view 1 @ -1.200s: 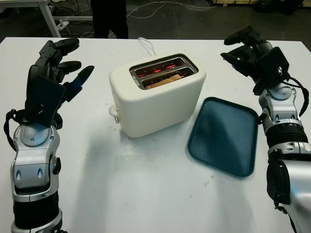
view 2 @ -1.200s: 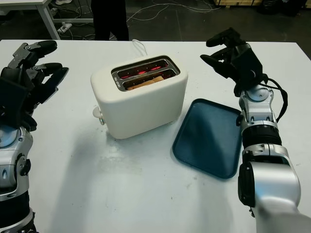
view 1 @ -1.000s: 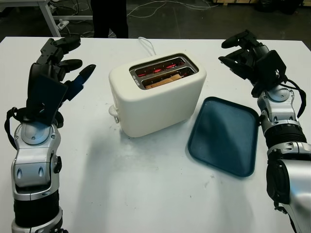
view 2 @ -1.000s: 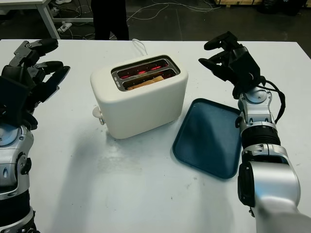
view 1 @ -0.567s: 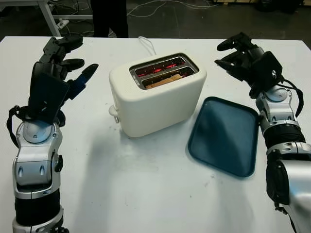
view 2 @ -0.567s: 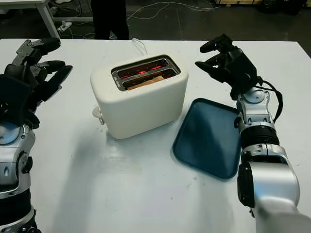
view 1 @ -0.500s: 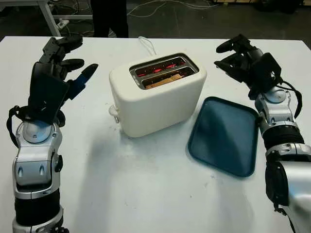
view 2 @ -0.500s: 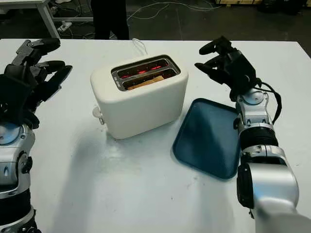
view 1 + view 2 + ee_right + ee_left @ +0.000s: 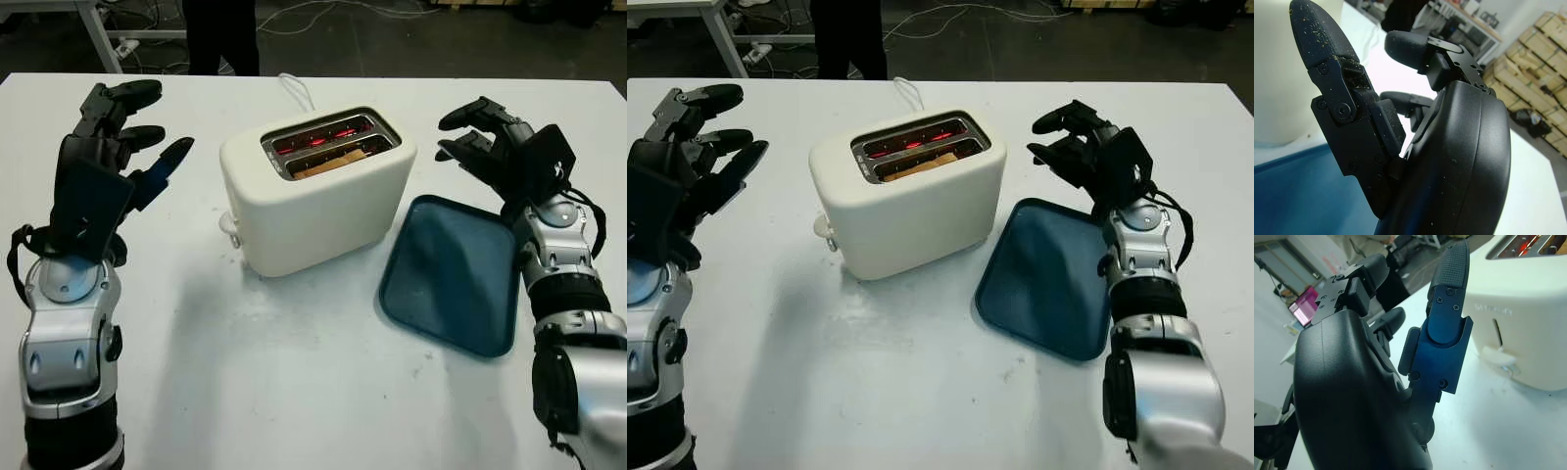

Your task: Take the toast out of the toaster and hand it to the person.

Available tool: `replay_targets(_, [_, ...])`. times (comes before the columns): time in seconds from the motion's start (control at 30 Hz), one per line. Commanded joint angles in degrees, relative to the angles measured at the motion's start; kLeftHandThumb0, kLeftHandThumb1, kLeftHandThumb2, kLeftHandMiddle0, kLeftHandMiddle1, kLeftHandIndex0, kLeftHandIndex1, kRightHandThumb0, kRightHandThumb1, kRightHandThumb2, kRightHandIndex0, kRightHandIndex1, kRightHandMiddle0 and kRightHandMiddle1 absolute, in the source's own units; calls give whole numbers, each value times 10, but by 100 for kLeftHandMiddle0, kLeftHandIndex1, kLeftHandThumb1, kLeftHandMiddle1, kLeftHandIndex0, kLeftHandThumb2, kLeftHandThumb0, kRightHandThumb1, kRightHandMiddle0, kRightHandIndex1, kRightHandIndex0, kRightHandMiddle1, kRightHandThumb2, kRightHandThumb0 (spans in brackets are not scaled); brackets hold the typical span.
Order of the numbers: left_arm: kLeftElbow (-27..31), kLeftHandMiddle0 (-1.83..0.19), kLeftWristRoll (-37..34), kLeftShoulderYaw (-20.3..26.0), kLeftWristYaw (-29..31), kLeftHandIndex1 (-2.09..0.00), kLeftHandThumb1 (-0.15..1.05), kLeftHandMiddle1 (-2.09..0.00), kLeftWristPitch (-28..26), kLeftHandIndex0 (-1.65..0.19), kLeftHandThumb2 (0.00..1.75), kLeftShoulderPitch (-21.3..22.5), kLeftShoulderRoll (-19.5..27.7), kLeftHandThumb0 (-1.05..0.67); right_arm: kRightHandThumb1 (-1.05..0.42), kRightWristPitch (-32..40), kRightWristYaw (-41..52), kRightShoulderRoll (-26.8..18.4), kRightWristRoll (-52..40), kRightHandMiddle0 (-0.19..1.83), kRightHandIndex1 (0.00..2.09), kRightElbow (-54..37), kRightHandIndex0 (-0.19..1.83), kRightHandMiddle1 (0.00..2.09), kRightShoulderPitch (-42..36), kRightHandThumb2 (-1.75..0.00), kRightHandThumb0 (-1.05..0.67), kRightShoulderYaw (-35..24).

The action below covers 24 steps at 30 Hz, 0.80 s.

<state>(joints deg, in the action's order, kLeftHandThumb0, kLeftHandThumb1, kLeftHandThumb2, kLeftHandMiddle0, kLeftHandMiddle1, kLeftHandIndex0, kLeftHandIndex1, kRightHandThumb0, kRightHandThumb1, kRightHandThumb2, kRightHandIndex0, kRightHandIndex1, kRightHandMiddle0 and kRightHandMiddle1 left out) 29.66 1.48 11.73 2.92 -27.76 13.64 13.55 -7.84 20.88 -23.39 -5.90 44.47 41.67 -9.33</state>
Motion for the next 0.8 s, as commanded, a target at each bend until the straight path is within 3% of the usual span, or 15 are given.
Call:
replay_targets(0.0, [4, -10, -6, 4, -1, -75, 92, -102, 19, -17, 6, -9, -3, -70, -80, 18, -1, -4, -2, 38, 168, -26, 24, 146, -10, -1, -105, 0])
replay_targets(0.23, [4, -12, -20, 10, 2, -71, 92, -97, 29, -20, 5, -14, -9, -67, -81, 35, -9, -11, -6, 30, 172, -63, 15, 152, -18, 0, -105, -12])
replay_targets(0.63, [-7, -16, -24, 13, 3, -70, 89, -98, 58, -24, 2, -20, -3, -67, -79, 16, -5, -13, -3, 21, 170, -48, 8, 153, -7, 0, -105, -16])
replay_targets(0.77, [-7, -17, -43, 20, 7, -68, 88, -96, 71, -25, 1, -21, -13, -58, -78, 23, -3, -12, -10, 21, 170, -49, 7, 153, -6, 0, -105, -20])
